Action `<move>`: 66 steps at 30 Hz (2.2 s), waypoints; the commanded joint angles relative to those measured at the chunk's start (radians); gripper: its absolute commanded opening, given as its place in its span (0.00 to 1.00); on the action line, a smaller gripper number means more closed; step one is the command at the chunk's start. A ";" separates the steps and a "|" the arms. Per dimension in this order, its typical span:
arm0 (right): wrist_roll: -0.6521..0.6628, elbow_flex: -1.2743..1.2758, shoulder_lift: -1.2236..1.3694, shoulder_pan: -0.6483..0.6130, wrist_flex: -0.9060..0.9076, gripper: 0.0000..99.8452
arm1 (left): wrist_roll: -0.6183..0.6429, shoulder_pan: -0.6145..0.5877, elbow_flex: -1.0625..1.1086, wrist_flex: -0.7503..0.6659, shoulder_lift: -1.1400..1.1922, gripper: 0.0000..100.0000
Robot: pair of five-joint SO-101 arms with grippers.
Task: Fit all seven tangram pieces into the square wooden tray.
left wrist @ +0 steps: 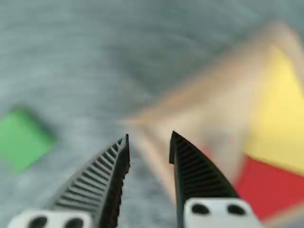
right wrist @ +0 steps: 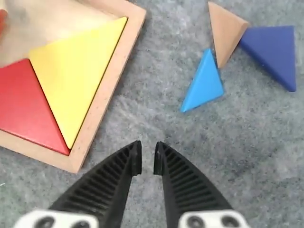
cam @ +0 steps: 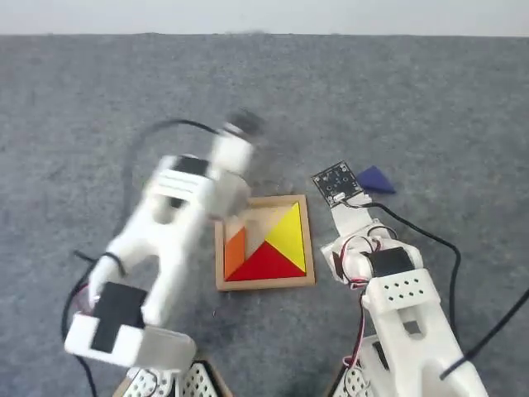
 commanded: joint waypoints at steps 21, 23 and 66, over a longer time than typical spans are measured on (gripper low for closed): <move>0.181 -0.833 0.529 0.240 0.366 0.06 | 0.407 -0.419 0.074 -0.471 0.028 0.14; 0.167 -0.930 0.659 0.183 0.367 0.06 | 0.405 -0.407 0.077 -0.471 0.031 0.14; 0.282 -1.343 1.340 0.097 0.323 0.14 | 0.354 -0.397 0.079 -0.474 0.038 0.14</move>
